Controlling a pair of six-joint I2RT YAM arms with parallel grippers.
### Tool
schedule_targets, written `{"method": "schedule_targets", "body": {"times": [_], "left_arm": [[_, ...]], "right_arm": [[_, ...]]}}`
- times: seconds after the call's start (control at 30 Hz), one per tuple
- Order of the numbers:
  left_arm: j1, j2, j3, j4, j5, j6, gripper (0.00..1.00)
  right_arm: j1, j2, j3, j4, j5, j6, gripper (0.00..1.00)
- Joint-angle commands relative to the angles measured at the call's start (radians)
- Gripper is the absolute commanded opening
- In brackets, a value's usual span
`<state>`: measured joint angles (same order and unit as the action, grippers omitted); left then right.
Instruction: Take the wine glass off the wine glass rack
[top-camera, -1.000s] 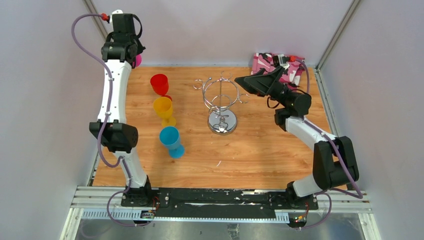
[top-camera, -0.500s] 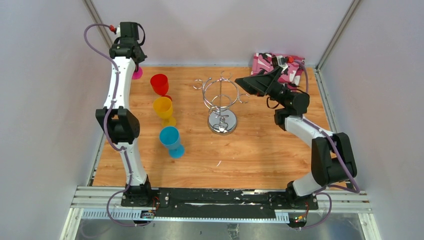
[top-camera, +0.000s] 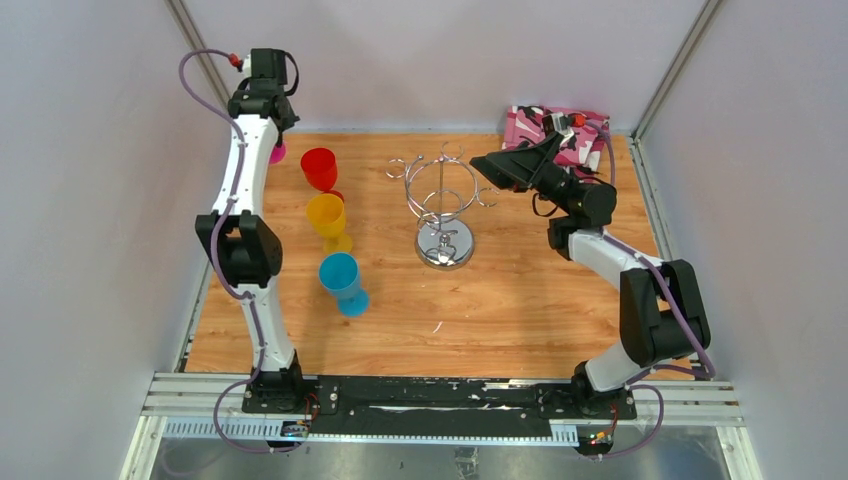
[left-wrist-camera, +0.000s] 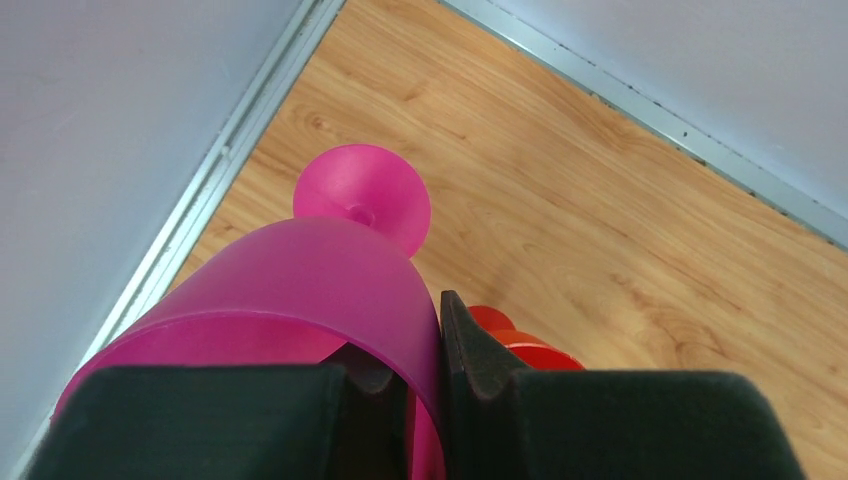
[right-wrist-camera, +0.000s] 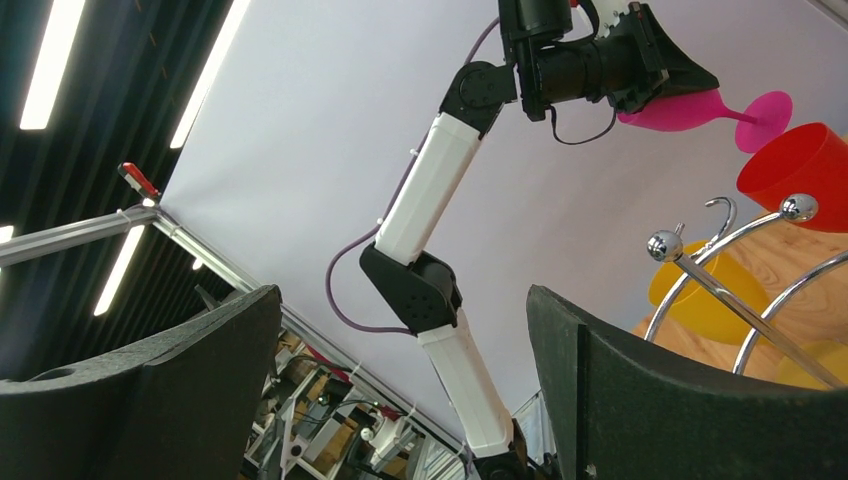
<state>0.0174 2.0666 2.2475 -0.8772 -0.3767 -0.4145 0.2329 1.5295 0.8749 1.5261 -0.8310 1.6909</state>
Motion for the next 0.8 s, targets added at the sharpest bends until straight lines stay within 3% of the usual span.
{"method": "schedule_targets", "body": {"times": [0.0, 0.23, 0.4, 0.6, 0.77], "left_arm": [[-0.082, -0.085, -0.006, 0.020, -0.155, 0.064, 0.00], [-0.159, -0.122, -0.083, -0.007, -0.223, 0.090, 0.00], [-0.158, -0.124, -0.145, -0.027, -0.196, -0.029, 0.00], [-0.158, -0.119, -0.156, -0.029, -0.319, -0.138, 0.00], [-0.152, -0.219, -0.323, -0.023, -0.342, -0.228, 0.00]], "right_arm": [[-0.017, 0.000, -0.010, 0.069, -0.025, -0.002, 0.97], [-0.017, -0.006, -0.010, 0.069, -0.031, 0.001, 0.97], [-0.016, -0.007, -0.012, 0.069, -0.032, 0.003, 0.97], [-0.017, -0.017, -0.020, 0.069, -0.040, 0.001, 0.98], [-0.018, -0.013, -0.016, 0.069, -0.044, 0.003, 0.98]]}}
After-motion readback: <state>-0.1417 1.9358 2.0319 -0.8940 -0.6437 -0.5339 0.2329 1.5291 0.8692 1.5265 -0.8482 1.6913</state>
